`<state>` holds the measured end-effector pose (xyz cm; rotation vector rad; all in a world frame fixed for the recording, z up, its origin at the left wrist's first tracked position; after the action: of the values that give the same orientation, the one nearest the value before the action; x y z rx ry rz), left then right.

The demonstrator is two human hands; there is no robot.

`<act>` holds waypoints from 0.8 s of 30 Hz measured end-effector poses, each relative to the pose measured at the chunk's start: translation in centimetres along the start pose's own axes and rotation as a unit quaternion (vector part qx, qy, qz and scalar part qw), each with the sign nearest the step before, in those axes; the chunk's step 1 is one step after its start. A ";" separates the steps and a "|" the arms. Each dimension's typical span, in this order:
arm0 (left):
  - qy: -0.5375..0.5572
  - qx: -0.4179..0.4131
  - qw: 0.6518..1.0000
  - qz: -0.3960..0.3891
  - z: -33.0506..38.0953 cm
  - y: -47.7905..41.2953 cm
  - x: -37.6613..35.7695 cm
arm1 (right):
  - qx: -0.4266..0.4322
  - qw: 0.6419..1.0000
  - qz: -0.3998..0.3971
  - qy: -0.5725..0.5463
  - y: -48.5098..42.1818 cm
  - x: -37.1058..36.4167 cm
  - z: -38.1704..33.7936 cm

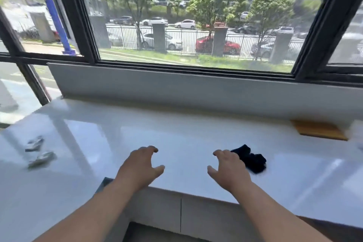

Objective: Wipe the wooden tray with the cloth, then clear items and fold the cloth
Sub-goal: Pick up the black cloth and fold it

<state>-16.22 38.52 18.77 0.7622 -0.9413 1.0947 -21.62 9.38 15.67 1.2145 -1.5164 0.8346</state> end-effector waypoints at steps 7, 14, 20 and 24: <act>-0.025 -0.017 0.999 -0.044 14.7 -9.1 -9.4 | -0.035 0.999 0.016 -0.012 -6.3 3.4 15.6; -0.050 -0.054 0.995 -0.074 22.0 -15.8 -14.9 | -0.061 0.998 0.012 -0.019 -12.6 3.4 22.7; -0.056 -0.068 0.985 -0.149 21.9 -21.1 -20.4 | -0.110 0.992 -0.065 -0.006 -16.6 -3.9 25.2; -0.032 -0.091 0.977 -0.191 19.9 -25.2 -23.6 | -0.173 0.974 -0.143 0.027 -20.6 -9.6 26.0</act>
<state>-1.00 4.74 4.23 0.7904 -0.8904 0.6414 -8.67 -17.22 -2.07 1.1035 -1.3361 0.3890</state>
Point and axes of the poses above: each hand's wrist, its own y-axis away from the middle knuckle, its own x-axis out of the back of the hand, z = x × y, the point moved 7 cm from there along -y, towards the middle knuckle, and after that the axes turned 4 degrees about -x, right-handed, at the moved point
